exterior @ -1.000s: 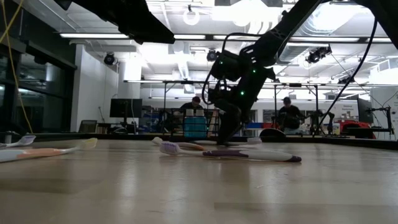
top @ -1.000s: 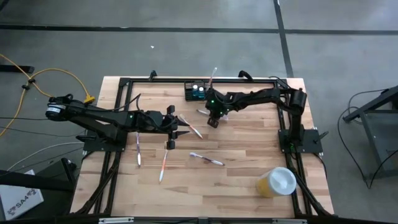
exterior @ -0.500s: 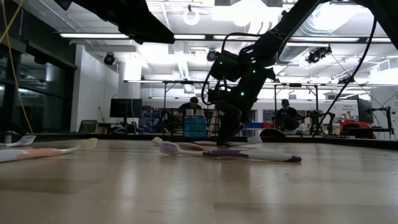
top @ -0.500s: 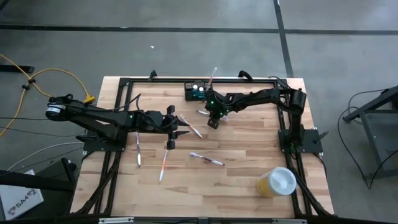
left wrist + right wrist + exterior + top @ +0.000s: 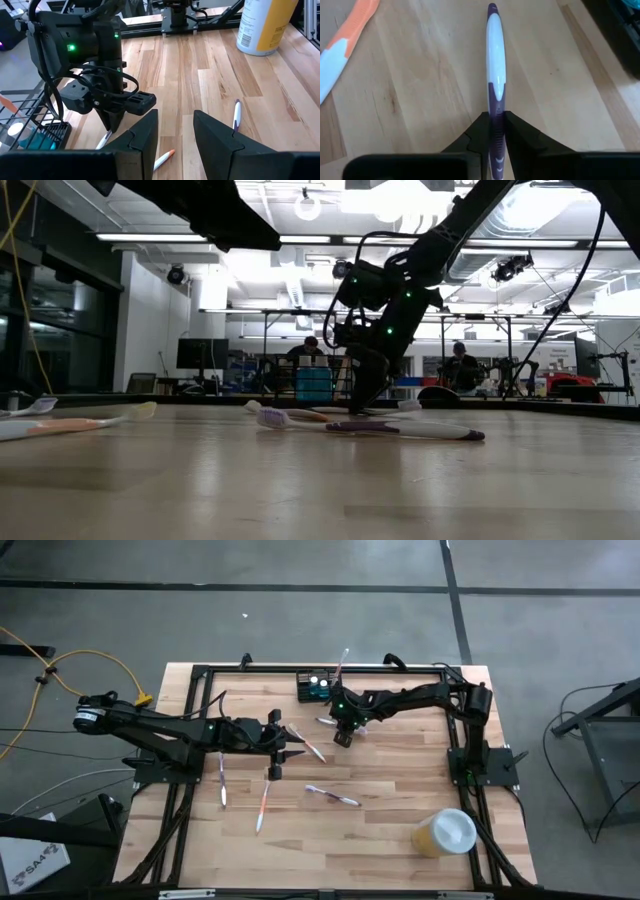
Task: Pick & Place toothbrushing station
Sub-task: Put the top right purple toothbrush into the wire organizer
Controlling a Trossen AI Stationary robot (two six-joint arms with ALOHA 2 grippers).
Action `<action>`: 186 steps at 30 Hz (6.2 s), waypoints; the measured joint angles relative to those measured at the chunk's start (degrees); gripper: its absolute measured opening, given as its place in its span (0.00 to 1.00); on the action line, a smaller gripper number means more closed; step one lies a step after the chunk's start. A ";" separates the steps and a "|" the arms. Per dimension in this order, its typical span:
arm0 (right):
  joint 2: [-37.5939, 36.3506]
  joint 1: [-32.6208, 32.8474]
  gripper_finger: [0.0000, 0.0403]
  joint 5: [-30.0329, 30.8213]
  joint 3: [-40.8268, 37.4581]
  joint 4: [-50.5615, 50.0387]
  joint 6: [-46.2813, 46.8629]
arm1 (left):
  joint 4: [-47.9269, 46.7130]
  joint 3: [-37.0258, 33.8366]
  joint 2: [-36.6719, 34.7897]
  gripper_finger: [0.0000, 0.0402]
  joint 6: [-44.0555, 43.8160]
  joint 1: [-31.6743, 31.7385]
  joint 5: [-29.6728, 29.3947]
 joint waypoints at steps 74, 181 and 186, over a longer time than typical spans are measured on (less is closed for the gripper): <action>-1.05 -0.20 0.04 5.20 -0.09 -0.26 -0.20 | -0.02 0.00 0.02 0.30 -0.12 -1.79 0.00; -17.86 26.36 0.01 41.05 -0.13 -14.93 -32.57 | -0.22 0.02 0.02 0.30 -8.76 -0.79 0.02; -17.86 32.83 0.01 53.39 -0.13 -13.55 -42.26 | -0.70 0.02 0.02 0.30 -11.25 0.80 4.42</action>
